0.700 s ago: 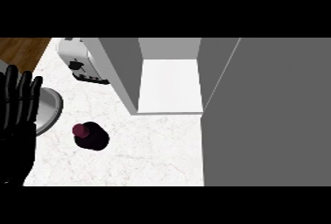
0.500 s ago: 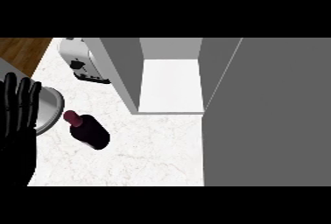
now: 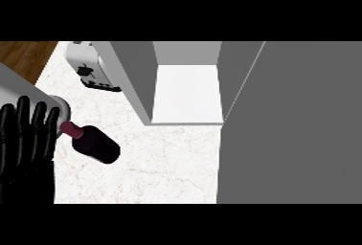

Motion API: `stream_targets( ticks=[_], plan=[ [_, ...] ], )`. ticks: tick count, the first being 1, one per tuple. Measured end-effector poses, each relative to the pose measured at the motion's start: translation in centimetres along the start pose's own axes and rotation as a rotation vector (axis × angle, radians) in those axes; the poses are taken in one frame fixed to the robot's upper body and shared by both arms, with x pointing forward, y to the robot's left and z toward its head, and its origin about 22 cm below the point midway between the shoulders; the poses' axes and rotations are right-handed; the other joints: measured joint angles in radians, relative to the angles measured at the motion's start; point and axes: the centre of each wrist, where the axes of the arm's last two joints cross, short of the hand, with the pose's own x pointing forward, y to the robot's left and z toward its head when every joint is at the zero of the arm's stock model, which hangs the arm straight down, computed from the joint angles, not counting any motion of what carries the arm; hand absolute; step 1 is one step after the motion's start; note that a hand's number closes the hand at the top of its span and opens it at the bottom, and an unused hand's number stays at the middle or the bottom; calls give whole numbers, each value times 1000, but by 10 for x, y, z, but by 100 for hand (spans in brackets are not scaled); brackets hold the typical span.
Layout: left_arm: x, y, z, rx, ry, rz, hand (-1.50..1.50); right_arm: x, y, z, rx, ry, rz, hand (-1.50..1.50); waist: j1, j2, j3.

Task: Pick up the wine, place it into the cabinet and close the cabinet

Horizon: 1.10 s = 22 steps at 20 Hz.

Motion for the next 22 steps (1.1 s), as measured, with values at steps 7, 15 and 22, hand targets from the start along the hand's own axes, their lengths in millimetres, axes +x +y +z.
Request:
stream_targets(
  ticks=[7,15,22],
  plan=[
    [42,-19,21,30,24,27,-150,6,8,10,27,65,-30,-150,-1,0,1],
    [51,-32,26,22,97,72,-150,12,18,5,30,103,-55,-150,-1,-1,0],
    [52,-39,28,18,155,83,-150,16,26,0,30,101,-73,-150,1,-5,1]
  ],
)
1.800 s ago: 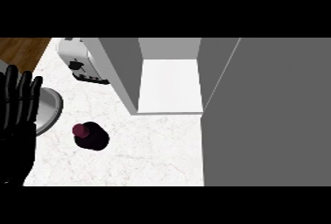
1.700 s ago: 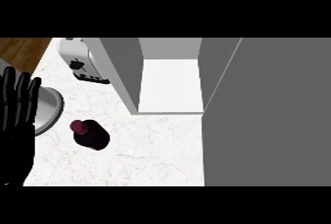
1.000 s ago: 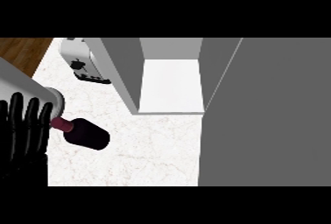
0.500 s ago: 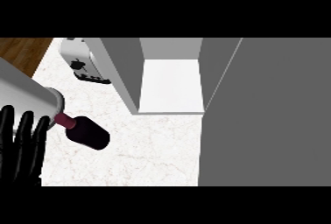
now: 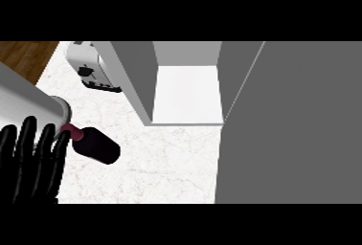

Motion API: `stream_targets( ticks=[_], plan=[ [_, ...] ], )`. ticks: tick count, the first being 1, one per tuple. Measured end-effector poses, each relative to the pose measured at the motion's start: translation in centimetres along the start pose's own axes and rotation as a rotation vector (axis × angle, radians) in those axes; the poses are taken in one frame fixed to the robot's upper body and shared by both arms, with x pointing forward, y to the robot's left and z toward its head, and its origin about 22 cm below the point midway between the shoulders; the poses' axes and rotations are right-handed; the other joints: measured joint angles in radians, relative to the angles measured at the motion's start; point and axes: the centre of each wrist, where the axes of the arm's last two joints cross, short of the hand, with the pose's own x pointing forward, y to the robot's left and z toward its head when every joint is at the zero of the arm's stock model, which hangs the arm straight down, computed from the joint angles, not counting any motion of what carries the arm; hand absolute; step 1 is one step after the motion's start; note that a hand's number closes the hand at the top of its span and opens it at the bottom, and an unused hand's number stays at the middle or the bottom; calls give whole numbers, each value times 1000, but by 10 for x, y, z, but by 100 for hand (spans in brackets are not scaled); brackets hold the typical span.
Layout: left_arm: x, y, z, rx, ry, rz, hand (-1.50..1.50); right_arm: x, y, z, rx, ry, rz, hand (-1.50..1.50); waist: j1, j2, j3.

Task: Pick up the wine, place it into the cabinet and close the cabinet

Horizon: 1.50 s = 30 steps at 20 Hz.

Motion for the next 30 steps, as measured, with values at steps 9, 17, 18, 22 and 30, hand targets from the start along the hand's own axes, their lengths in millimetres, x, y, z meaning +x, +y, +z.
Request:
stream_targets(
  ticks=[9,17,18,22,30],
  plan=[
    [1,2,-4,42,-21,-17,-150,4,2,-1,-9,5,23,-150,-3,-3,0],
    [-3,16,-5,124,-60,-82,-150,5,4,2,-25,-8,28,-150,0,0,0],
    [-2,20,-7,142,-67,-98,-150,6,4,3,-30,-13,30,-150,-1,0,-1],
    [-6,31,-6,180,-71,-142,-150,8,2,7,-42,-12,40,-150,-1,3,-1],
    [-24,54,-15,202,-72,-164,-150,11,2,7,-39,-12,50,-150,-2,7,-2]
  ],
)
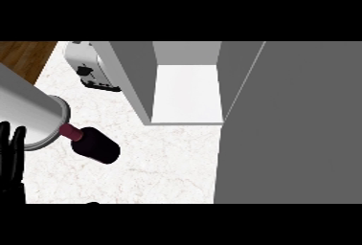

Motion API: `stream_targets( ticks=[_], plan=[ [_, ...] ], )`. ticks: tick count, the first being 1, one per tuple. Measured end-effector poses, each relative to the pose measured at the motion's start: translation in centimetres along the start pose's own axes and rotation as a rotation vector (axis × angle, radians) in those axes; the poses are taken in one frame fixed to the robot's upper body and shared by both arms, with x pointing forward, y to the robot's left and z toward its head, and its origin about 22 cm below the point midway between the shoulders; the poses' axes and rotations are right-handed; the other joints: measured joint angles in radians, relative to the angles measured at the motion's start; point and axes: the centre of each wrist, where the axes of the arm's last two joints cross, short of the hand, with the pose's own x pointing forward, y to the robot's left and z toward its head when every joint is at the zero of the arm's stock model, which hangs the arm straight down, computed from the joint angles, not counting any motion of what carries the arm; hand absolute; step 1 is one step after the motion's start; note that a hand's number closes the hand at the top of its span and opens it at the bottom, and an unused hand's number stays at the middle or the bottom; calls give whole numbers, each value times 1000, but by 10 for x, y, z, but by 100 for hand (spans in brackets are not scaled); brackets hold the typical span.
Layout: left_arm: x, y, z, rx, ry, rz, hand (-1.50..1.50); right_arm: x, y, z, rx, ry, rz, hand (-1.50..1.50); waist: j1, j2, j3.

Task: Pick up the wine, place it into the cabinet and close the cabinet

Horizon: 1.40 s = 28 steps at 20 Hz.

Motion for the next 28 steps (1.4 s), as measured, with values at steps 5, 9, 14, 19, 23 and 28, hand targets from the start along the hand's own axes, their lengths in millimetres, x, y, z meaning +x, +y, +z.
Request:
stream_targets(
  ticks=[5,9,14,19,23,28],
  plan=[
    [-31,13,-12,9,34,-14,-150,-3,-1,3,-3,-14,6,-150,-3,1,0],
    [-56,20,-20,60,35,-45,-150,-5,-3,5,-4,-23,10,-150,-6,1,1],
    [-91,42,-22,129,17,-95,-150,-8,-4,8,-9,-24,8,-150,-3,2,1],
    [-123,63,-22,142,54,-105,-150,-10,-9,10,-3,-22,31,-150,-3,2,1],
    [-147,72,-24,140,86,-107,-150,-13,-8,13,4,-24,20,-150,-5,2,1],
    [-181,86,-21,116,132,-72,-150,-13,-11,12,-3,-27,27,-150,-5,3,0]
  ],
)
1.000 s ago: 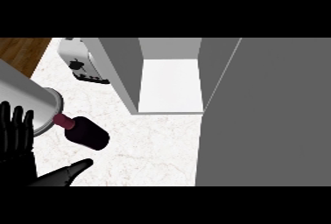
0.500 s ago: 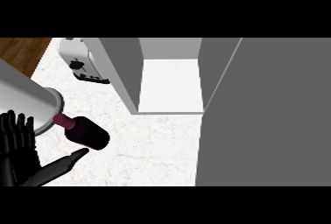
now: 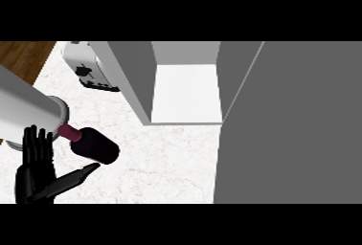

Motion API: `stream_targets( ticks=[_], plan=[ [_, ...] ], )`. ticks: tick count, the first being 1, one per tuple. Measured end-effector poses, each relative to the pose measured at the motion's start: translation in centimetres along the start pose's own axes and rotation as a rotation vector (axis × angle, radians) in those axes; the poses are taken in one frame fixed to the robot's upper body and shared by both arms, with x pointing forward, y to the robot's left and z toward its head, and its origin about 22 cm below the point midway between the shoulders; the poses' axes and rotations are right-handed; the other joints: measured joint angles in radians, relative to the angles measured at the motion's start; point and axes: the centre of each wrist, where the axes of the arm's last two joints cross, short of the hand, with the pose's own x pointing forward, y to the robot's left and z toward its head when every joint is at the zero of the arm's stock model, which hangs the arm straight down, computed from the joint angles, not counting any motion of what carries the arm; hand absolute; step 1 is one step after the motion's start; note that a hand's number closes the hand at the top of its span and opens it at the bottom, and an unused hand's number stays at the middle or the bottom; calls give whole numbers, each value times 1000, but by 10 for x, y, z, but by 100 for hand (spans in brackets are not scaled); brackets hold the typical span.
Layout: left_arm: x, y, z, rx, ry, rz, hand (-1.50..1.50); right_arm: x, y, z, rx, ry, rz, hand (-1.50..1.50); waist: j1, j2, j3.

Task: Pick up the wine, place it into the cabinet and close the cabinet

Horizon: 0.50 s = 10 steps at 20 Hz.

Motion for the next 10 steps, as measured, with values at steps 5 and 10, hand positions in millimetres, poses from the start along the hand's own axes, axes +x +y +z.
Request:
stream_targets(
  ticks=[5,10],
  plan=[
    [-31,1,3,-62,30,50,-150,-8,2,2,18,12,-17,-150,-4,-1,0],
    [-51,7,5,-101,56,112,-150,-9,-4,1,17,11,0,-150,-1,0,0]
  ],
)
